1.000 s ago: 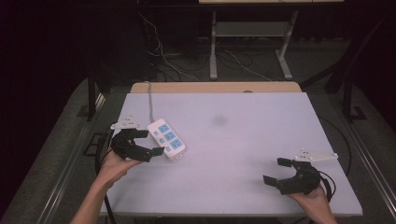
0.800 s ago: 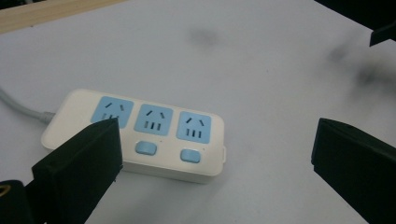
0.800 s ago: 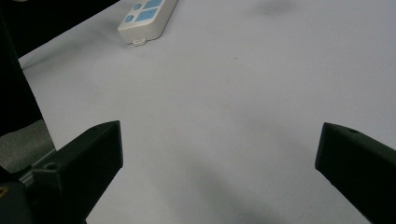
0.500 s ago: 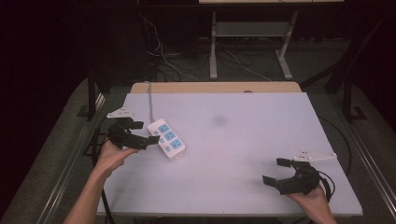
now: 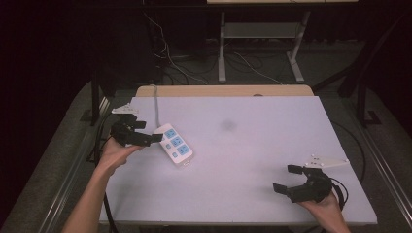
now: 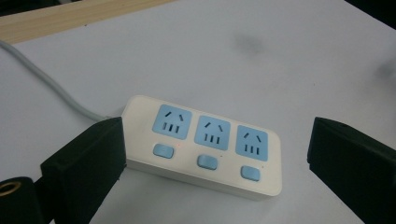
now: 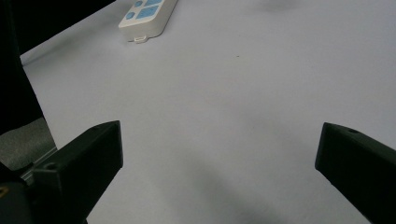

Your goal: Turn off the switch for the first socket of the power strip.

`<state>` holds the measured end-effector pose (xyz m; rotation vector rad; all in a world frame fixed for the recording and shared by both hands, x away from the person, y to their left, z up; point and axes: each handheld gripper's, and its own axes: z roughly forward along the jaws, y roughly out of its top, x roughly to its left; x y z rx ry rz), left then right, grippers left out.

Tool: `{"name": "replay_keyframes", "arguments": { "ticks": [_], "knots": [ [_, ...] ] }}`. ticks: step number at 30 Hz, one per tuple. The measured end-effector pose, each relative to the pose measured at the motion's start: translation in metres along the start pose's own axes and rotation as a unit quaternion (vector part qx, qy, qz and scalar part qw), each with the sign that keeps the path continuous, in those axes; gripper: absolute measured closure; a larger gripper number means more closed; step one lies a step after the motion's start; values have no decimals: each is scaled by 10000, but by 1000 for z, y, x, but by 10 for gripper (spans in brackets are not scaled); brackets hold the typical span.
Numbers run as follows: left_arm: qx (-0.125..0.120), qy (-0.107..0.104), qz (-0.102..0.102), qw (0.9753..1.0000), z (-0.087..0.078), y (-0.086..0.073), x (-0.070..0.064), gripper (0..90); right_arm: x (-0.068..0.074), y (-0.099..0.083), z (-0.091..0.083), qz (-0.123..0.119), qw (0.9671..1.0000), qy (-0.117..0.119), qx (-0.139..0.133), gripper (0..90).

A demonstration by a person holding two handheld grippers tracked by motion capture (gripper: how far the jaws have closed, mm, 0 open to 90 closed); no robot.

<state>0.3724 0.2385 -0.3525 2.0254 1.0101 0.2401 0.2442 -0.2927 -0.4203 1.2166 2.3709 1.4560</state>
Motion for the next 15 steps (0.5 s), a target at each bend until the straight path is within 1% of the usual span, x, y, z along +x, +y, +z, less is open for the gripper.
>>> {"name": "replay_keyframes", "arguments": {
  "ticks": [2, 7, 10, 13, 15],
  "knots": [
    [50, 19, -13, 10000, 2, 1, 3, 40, 0, 0, 0, -6, 10000, 2, 5, 6],
    [64, 11, -68, 10000, 7, 1, 7, 63, 0, 0, 1, -20, 10000, 15, 20, 6],
    [109, 13, -87, 9999, 11, 1, 10, 87, 0, 0, 2, -28, 10000, 8, 38, 6],
    [125, 36, -116, 9998, 14, 0, 12, 131, 0, 0, 2, -24, 10000, 8, 58, 6],
    [152, 54, -135, 9998, 16, 0, 14, 138, 0, 0, 2, -34, 10000, 11, 65, 6]
  ]
}}
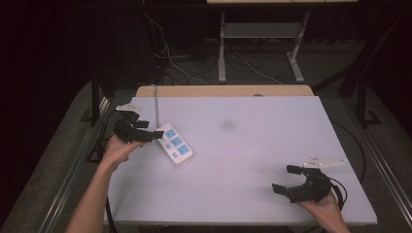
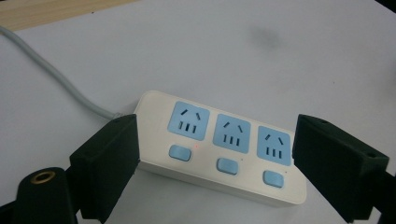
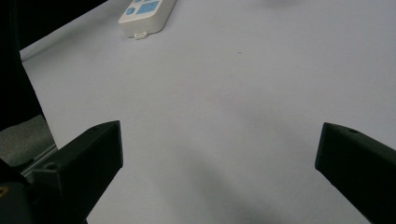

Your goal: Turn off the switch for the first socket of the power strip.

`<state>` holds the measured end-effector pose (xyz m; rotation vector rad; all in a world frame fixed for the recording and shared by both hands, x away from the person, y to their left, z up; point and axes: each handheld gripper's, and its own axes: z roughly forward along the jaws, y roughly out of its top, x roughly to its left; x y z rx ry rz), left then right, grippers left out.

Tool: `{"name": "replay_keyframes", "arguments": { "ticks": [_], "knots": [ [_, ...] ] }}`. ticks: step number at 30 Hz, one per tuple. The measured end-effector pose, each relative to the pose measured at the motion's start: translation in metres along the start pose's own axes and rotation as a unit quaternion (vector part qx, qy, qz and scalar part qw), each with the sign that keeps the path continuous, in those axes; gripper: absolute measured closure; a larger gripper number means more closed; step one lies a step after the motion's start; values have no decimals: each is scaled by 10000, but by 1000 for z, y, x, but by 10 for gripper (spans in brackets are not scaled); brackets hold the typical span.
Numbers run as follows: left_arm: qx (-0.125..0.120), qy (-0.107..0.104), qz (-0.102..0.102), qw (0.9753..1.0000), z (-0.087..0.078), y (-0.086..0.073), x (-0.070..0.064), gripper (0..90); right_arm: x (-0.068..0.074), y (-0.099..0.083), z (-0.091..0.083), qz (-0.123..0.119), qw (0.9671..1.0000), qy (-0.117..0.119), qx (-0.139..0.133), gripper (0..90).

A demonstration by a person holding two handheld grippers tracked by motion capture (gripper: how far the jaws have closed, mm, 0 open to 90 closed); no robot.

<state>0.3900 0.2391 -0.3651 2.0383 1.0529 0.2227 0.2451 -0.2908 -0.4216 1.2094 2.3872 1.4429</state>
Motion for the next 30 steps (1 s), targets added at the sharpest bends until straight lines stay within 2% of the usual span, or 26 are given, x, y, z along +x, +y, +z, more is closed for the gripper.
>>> {"name": "replay_keyframes", "arguments": {
  "ticks": [8, 16, 23, 27, 30],
  "knots": [
    [34, 50, -76, 10000, 4, -2, 8, 243, -1, 0, 1, 13, 10000, -6, 12, 6],
    [110, 7, -96, 9999, 11, -4, 14, 413, -1, 0, 1, -6, 10000, -6, 31, 6],
    [163, 29, -132, 9998, 17, -4, 16, 527, -1, 0, 2, -16, 10000, 4, 57, 6],
    [262, 11, -127, 9996, 22, -4, 17, 624, -1, 0, 2, -41, 10000, 7, 65, 6],
    [283, -14, -61, 9996, 25, -5, 16, 728, 0, 0, 3, -25, 10000, 16, 73, 6]
  ]
}}
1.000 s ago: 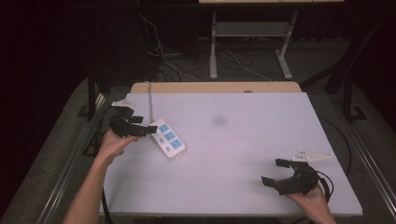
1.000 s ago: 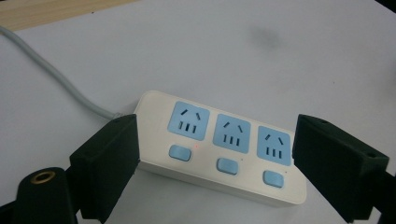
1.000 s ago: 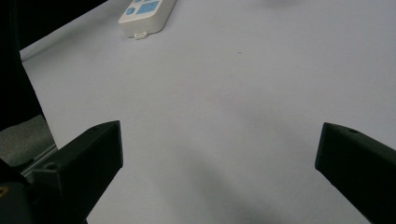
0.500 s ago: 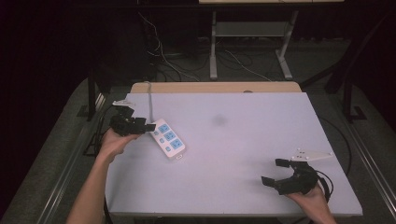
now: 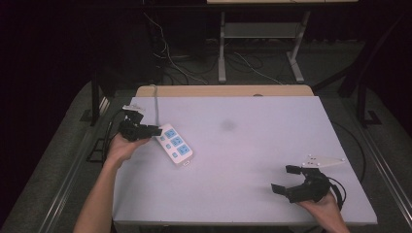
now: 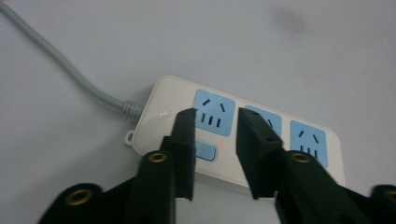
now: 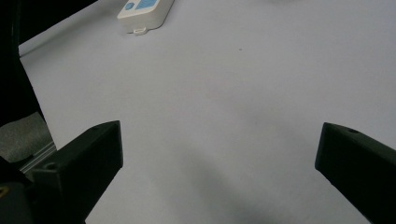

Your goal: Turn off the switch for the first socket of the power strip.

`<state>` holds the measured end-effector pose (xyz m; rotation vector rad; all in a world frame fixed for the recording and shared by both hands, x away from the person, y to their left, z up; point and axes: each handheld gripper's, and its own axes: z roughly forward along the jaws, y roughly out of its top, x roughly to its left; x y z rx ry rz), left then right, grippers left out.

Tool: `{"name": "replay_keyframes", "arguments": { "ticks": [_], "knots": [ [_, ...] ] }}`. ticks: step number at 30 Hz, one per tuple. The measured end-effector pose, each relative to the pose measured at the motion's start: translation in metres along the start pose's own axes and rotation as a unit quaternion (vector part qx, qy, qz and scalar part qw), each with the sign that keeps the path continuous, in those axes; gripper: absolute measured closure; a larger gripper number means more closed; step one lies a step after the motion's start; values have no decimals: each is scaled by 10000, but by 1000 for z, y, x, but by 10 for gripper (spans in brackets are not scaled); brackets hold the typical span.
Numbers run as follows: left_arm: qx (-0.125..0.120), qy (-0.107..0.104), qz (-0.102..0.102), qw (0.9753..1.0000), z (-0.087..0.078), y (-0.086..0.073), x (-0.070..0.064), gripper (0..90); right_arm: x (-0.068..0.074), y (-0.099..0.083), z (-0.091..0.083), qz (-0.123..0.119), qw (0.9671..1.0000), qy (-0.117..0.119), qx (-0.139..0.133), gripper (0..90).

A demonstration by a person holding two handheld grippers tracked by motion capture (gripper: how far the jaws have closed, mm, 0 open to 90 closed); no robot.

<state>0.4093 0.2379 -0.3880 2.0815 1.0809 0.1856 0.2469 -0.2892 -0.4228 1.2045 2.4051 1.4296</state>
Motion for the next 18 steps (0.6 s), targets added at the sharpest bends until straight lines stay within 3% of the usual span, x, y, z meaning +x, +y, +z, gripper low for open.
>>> {"name": "replay_keyframes", "arguments": {
  "ticks": [5, 18],
  "knots": [
    [26, -24, 21, 10000, 4, 0, 0, 885, 0, 0, 0, -3, 10000, 12, 1, 6],
    [308, -8, 155, 9994, 16, -1, 1, 891, 0, 0, 0, -11, 10000, 19, 13, 6]
  ]
}}
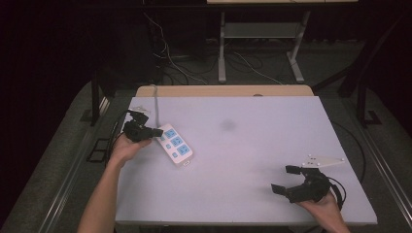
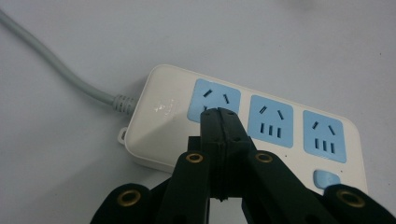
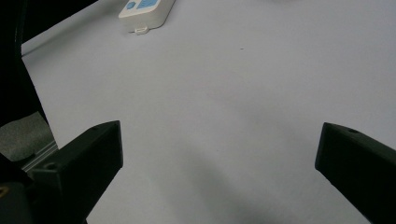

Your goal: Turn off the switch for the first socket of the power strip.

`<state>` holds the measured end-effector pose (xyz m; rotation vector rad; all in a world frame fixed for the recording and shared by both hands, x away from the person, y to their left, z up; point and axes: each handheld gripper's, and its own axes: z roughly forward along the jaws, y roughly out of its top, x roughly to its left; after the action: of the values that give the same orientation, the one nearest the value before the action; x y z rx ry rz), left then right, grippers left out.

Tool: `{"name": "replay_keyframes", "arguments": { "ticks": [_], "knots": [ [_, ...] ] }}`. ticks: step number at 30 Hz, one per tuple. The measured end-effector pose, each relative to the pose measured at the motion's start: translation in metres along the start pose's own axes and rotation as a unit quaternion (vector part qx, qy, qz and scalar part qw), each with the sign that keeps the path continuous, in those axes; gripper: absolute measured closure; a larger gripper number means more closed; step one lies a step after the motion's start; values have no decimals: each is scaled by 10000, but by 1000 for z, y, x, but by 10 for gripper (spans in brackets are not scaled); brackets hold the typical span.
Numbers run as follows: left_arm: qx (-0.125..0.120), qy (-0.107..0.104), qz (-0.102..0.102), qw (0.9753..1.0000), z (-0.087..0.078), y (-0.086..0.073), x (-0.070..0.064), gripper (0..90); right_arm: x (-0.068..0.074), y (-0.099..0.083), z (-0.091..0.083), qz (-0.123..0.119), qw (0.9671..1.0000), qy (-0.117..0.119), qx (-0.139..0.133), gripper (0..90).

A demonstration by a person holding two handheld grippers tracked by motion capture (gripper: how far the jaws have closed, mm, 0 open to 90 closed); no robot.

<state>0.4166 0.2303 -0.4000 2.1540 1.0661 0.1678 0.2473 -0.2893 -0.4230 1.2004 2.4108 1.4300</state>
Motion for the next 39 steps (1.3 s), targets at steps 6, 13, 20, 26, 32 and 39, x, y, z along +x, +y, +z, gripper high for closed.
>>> {"name": "replay_keyframes", "arguments": {
  "ticks": [6, 13, 20, 26, 32, 39],
  "knots": [
    [99, -2, 48, 9999, 4, -1, 1, 892, 0, 0, 0, 0, 10000, 3, 6, 6],
    [160, 29, 66, 9998, 8, -1, 3, 892, 0, 0, 0, -7, 10000, 9, 11, 6],
    [187, 38, 56, 9998, 12, -3, 4, 891, 0, -1, 1, -8, 10000, 23, 48, 6],
    [189, 36, 22, 9998, 13, -2, 4, 893, 0, -1, 0, -18, 10000, 27, 32, 6],
    [196, -80, -233, 9995, 12, -4, 8, 897, 1, -1, 0, -45, 10000, 46, 38, 6],
    [232, -58, -294, 9993, 13, -4, 8, 897, 2, -1, 0, -85, 9999, 74, 39, 6]
  ]
}}
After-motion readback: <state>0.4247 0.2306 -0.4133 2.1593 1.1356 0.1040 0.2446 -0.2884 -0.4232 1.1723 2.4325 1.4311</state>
